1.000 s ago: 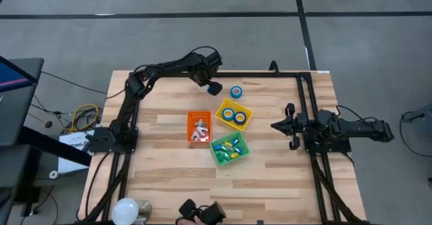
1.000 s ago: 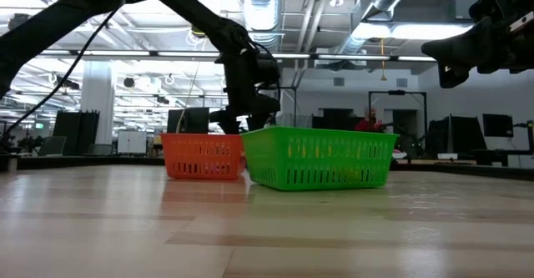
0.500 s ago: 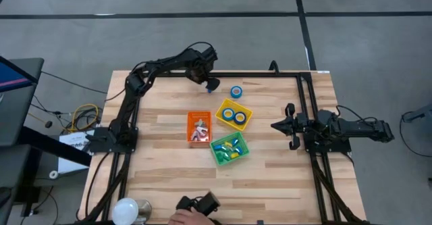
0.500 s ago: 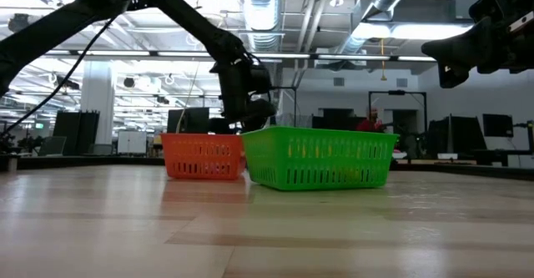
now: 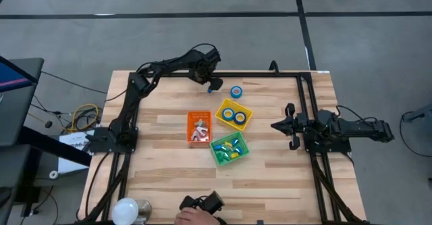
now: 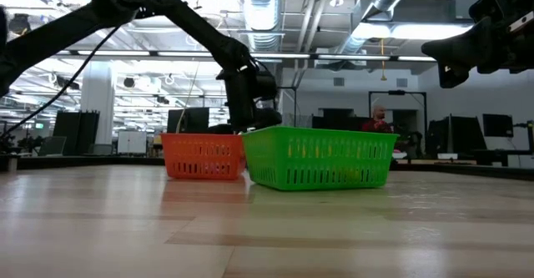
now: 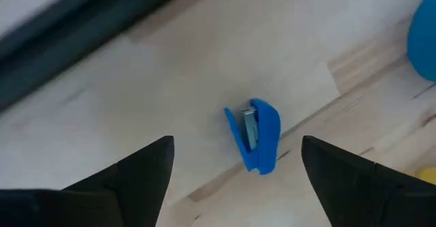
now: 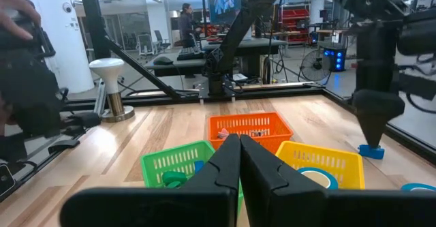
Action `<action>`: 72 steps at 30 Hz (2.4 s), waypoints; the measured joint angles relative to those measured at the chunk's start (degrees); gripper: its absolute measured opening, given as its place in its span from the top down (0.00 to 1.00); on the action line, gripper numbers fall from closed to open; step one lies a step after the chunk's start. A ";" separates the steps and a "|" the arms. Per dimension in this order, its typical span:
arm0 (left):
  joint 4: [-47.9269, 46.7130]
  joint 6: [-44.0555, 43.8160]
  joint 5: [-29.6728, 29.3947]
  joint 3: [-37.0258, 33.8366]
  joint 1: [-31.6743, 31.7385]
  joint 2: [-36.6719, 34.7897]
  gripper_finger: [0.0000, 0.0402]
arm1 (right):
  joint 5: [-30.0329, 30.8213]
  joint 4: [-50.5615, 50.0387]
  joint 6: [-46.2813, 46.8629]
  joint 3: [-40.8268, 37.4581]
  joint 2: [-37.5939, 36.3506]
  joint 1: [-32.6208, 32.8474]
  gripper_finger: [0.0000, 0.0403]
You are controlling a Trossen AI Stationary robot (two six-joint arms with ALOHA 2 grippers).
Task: Pick and place Stapler, Stapler remover, tape
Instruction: Put the blue stapler into the green bin
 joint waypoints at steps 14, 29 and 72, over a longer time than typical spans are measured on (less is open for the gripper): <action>-0.38 -1.26 -0.63 -0.04 0.02 1.06 0.36 | 0.00 0.00 -0.01 0.01 0.00 0.00 1.00; -0.59 -1.54 -0.59 -0.09 0.82 1.06 0.59 | 0.00 0.00 -0.02 0.02 -0.02 0.02 1.00; -1.45 -1.46 -0.11 -0.13 1.03 -3.27 0.83 | 0.00 0.00 -0.01 0.02 -0.01 0.02 1.00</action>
